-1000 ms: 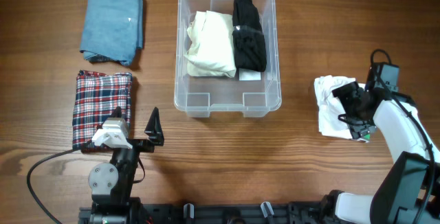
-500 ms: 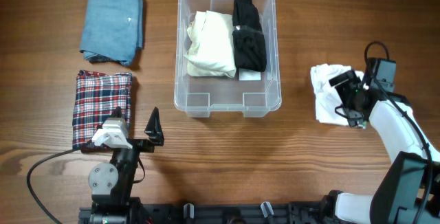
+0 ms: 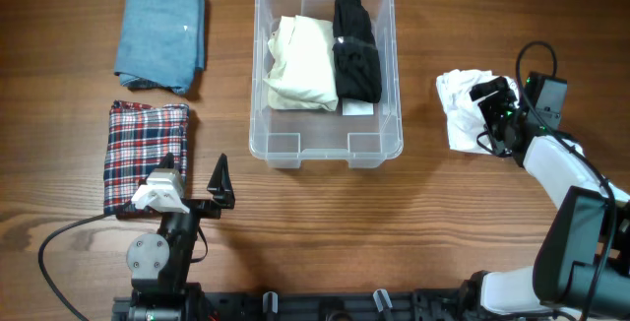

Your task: Pack container

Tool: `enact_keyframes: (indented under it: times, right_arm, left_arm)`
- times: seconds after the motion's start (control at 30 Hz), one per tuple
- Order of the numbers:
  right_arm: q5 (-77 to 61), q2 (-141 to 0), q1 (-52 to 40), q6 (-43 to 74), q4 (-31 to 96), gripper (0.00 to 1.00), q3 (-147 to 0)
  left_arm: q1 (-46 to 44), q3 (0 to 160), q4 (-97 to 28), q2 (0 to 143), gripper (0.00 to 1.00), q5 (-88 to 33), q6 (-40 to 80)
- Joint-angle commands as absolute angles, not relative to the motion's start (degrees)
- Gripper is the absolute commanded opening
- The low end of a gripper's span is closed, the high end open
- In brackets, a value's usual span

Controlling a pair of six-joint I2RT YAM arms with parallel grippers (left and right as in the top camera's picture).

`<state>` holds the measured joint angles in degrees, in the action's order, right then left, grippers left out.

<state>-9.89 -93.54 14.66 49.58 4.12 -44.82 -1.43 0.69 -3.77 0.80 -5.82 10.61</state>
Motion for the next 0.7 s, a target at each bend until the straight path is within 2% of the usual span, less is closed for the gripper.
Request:
enact_keyframes:
  times: [0.0, 0.23, 0.43, 0.67]
  right_arm:
    - [-11.9, -95.5, 14.3, 47.2, 3.7, 1.00, -46.1]
    - [-15.0, -91.4, 14.3, 37.0, 8.4, 0.99, -53.3]
    - [-9.8, -86.1, 14.2, 21.6, 26.4, 1.00, -65.2]
    - [-4.2, -85.1, 14.2, 14.9, 42.3, 1.00, -70.0]
  left_arm:
    - [-1.1, 0.3, -3.9, 0.5, 1.00, -5.5, 10.7]
    - [-1.1, 0.3, -3.9, 0.5, 1.00, -5.5, 10.7]
    - [-1.1, 0.3, -3.9, 0.5, 1.00, -5.5, 10.7]
    - [-1.1, 0.3, -3.9, 0.5, 1.00, -5.5, 10.7]
